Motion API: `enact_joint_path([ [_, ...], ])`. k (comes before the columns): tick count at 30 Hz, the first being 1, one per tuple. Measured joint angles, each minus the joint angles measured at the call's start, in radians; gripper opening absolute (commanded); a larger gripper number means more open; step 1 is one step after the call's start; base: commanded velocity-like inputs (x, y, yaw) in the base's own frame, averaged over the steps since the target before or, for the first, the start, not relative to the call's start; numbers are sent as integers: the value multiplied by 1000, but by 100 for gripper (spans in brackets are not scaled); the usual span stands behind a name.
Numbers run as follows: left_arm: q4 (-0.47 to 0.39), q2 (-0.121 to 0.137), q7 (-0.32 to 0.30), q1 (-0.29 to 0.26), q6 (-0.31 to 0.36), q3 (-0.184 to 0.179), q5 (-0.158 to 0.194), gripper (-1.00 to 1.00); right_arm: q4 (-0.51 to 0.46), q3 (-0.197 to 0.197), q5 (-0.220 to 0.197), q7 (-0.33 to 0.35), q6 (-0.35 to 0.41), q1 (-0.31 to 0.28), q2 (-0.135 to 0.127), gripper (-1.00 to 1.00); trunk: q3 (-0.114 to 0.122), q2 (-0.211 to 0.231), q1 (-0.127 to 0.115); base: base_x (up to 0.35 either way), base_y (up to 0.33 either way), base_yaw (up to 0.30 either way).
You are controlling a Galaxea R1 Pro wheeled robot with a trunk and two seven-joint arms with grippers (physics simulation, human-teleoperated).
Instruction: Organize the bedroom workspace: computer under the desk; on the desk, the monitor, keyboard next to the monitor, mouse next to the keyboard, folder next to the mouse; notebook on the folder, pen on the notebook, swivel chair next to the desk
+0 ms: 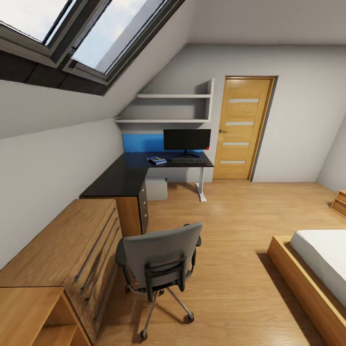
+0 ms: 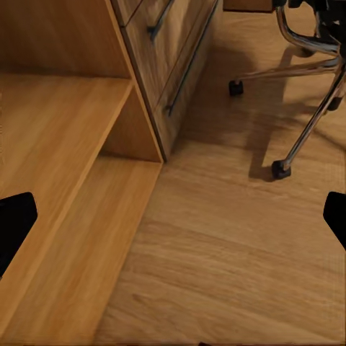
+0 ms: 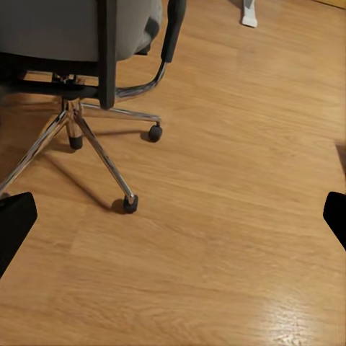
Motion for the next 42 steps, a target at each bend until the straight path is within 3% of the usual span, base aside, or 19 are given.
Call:
enact_joint_path([
  [11, 0, -1, -1, 0, 24, 0, 40, 100, 2, 1, 1, 0, 0, 0, -2, 100, -35, -77, 42, 0, 0, 0],
  [42, 0, -3, -1, 0, 26, 0, 44, 100, 2, 1, 1, 1, 0, 0, -3, 100, -132, -295, 161, 0, 0, 0],
])
